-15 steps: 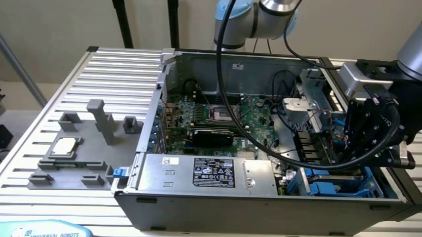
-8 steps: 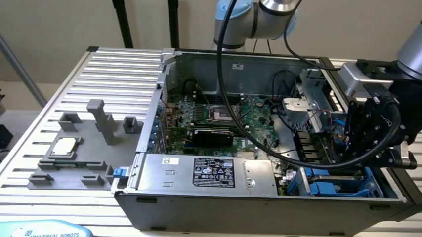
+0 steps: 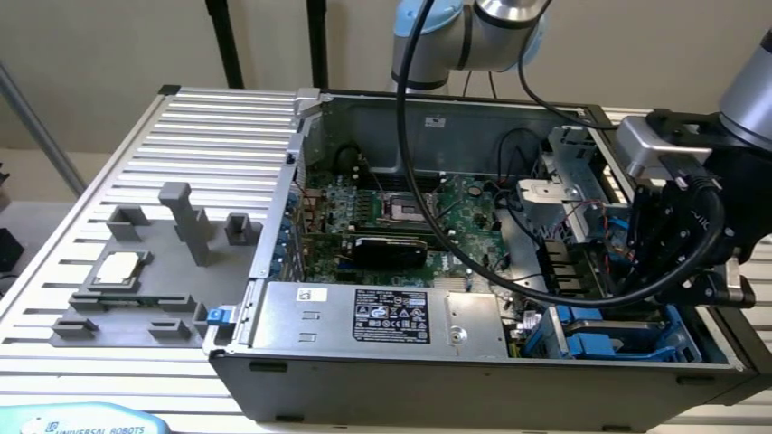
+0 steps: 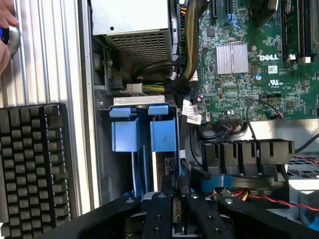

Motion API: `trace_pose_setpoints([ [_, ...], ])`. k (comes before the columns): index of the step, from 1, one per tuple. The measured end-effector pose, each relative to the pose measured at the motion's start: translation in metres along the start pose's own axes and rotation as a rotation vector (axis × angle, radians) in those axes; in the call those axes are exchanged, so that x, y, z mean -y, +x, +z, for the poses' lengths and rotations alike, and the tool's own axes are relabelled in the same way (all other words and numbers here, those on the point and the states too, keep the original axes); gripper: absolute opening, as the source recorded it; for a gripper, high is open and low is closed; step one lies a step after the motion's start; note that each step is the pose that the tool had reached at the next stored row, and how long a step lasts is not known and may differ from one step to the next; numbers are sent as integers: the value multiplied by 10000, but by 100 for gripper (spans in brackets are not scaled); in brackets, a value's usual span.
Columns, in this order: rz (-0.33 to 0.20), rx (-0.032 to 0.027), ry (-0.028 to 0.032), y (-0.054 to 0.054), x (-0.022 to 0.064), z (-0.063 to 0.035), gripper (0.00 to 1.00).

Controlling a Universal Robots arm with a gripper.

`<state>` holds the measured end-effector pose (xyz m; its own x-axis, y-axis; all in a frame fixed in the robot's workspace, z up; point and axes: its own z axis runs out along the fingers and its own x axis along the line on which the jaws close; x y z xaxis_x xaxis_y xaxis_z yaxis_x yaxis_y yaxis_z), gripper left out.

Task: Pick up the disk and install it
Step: 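Insert the first disk wire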

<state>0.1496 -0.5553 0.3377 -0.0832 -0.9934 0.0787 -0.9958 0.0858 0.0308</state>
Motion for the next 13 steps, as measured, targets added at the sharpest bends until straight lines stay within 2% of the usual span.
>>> trace_pose_setpoints([
  [9, 0, 0, 0, -9, 10, 40, 16],
  [11, -3, 36, -2, -10, 11, 46, 18],
  [13, -1, 0, 0, -4, 9, -30, 18],
])
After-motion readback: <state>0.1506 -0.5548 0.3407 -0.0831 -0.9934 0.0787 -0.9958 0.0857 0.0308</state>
